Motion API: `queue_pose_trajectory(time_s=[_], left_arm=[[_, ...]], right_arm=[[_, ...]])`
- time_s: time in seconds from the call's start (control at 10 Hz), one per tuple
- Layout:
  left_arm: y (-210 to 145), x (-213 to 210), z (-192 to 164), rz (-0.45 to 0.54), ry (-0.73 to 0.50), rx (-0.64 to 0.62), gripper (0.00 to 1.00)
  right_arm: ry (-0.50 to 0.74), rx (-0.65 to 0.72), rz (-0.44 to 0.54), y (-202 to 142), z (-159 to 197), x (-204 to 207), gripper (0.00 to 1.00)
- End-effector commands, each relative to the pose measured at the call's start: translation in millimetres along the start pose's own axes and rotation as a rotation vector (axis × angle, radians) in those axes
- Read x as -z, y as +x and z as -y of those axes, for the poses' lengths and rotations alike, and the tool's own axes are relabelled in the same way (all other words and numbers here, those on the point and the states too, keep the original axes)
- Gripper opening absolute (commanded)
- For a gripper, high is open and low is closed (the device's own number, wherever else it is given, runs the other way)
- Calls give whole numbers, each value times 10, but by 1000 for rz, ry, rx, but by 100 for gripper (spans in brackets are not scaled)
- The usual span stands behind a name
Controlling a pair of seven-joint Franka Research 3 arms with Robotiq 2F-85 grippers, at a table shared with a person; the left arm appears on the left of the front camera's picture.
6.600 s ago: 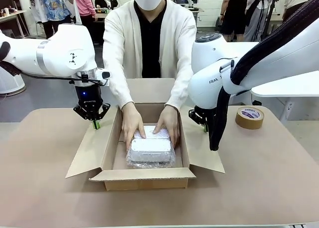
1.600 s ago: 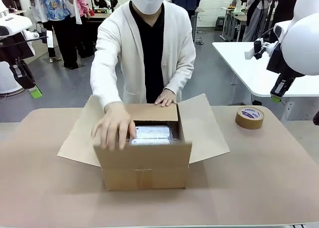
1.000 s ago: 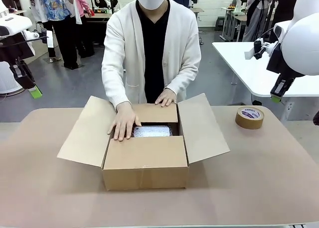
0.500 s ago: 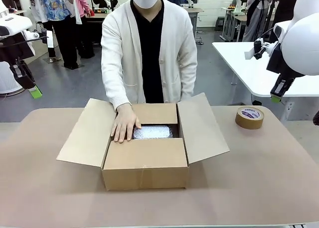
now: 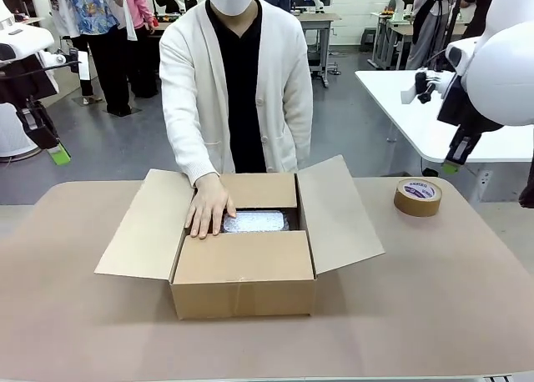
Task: Wrap the clocks to prevent damage.
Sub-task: Push the right (or left) flap of the Package Box to close it.
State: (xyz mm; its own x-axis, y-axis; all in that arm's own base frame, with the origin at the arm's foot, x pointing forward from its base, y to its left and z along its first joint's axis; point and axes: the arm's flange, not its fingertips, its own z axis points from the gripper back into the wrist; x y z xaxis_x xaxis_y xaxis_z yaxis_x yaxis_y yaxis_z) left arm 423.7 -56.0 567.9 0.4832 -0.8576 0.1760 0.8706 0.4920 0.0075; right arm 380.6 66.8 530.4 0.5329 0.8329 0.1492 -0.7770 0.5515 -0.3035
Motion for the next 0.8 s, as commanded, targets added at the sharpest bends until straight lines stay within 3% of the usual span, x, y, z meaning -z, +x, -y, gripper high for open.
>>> queue_pose_trajectory(time_s=[0.0,0.2,0.5,0.7], left_arm=[[-4,-9,7,7,-10,-20,1],[-4,-9,7,7,-10,-20,1],[-4,-9,7,7,-10,-20,1],[-4,-9,7,7,-10,-20,1]], right_arm=[[152,-188,107,-29,138,291,1],[200,-383,291,17,211,592,1],[302,-514,342,69,245,1050,1],[363,-520,280,84,265,1244,1]])
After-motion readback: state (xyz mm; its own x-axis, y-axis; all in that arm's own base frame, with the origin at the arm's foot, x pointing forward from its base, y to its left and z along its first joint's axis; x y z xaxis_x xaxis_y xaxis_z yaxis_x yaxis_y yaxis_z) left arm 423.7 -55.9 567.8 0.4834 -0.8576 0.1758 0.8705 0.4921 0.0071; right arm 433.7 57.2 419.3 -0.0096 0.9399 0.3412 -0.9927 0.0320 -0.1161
